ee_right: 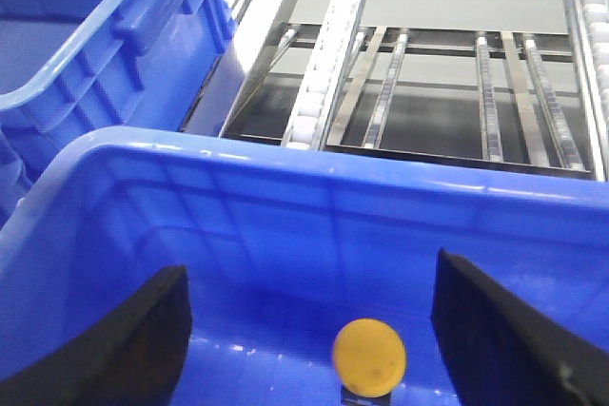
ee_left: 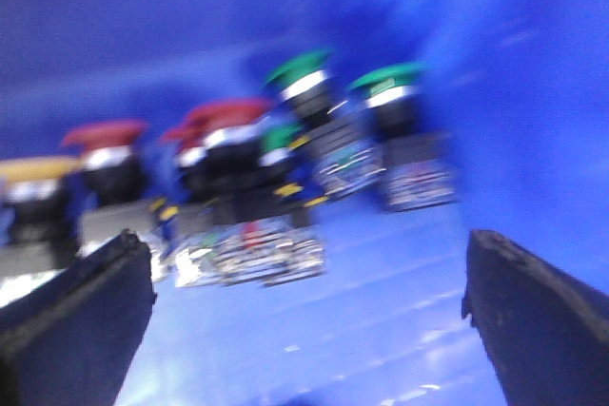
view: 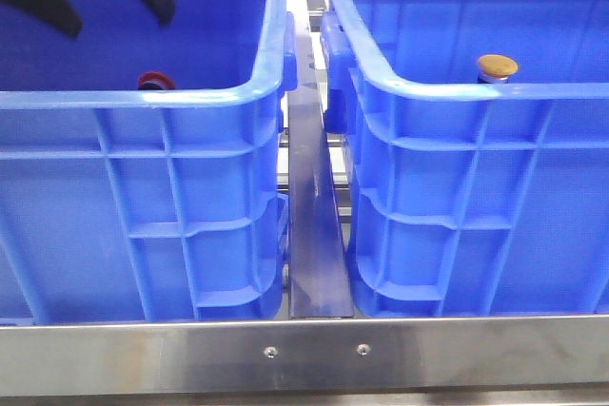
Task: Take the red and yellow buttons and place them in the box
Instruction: 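Lower the left gripper into the button crate and grasp a red-capped button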
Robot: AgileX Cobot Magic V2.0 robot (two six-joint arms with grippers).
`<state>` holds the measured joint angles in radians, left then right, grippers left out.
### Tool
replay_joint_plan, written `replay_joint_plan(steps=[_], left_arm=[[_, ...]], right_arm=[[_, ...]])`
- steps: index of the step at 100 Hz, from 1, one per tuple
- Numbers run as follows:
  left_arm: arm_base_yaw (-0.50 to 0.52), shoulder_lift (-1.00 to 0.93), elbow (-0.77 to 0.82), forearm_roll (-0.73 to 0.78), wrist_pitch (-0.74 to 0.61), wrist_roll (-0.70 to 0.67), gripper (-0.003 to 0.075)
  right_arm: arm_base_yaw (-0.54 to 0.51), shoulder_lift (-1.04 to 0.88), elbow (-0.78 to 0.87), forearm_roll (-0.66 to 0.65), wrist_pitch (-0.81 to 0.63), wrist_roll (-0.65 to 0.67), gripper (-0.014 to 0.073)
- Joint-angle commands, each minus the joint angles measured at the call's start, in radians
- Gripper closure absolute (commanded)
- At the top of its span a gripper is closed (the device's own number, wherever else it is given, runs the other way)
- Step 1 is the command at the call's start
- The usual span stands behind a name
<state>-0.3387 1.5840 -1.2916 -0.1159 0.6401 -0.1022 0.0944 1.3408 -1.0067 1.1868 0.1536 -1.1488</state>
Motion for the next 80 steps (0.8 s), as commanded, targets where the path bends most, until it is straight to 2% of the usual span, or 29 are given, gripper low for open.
replay_joint_plan(steps=[1,23,72,80], left_arm=[[0.003,0.011,-0.079,0.043,-0.006,-0.07,0.0102],[0.003,0.153,-0.19,0.074,0.094,-0.104,0.0102],[0.006,0.233,-0.213,0.074,0.07,-0.104,0.0102],[0.006,0.233,-0.213,0.074,0.072,-0.104,0.0137]], right_arm=[[-0.004,-0.035,-0.024,0.01,-0.004,-0.01,0.0041],[-0.004,-0.035,-0.024,0.01,-0.006,-0.01,0.0041],[-0.004,-0.035,-0.024,0.01,-0.018,-0.01,0.0041],[-0.004,-0.035,-0.024,0.01,-0.018,-0.01,0.0041]])
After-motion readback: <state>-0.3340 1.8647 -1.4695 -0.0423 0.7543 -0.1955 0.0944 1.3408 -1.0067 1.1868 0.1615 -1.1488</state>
